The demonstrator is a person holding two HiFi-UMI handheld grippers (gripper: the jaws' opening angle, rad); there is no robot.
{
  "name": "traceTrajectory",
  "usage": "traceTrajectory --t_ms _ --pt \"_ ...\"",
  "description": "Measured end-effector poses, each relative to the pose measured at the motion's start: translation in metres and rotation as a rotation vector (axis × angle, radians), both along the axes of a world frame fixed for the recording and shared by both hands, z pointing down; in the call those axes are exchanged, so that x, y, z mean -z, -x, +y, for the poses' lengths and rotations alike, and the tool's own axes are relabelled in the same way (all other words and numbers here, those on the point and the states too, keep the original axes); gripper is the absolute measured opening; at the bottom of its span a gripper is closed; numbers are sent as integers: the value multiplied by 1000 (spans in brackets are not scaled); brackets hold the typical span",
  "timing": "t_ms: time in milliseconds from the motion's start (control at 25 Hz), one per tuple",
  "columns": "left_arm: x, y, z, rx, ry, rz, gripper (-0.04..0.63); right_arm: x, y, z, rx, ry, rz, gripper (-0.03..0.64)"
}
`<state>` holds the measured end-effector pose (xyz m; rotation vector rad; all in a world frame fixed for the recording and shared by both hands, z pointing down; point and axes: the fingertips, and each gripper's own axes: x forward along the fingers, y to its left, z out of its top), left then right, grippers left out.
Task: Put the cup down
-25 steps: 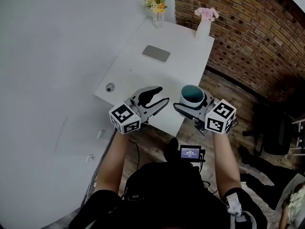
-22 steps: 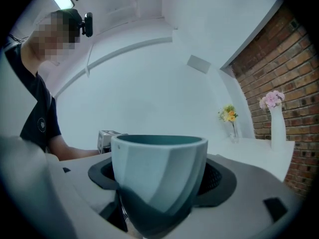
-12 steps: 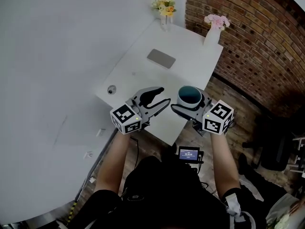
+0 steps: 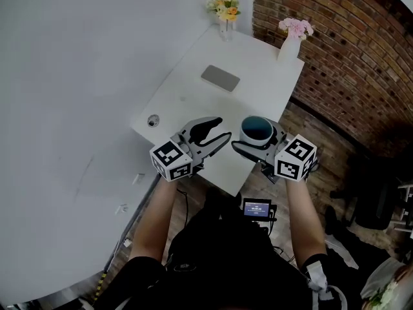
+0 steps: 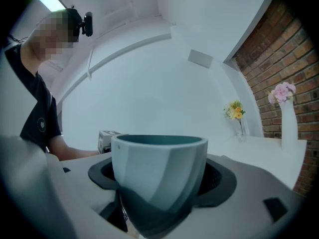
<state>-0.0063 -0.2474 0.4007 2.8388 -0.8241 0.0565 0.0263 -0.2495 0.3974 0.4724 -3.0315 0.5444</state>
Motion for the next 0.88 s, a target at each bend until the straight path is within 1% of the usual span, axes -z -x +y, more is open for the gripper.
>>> traceTrajectory --t_ms 480,880 --pt "1 10 0 -37 -4 14 179 1 9 2 -37 -9 23 397" --pt "-5 24 -6 -33 8 22 179 -4 20 -11 -41 -10 43 397"
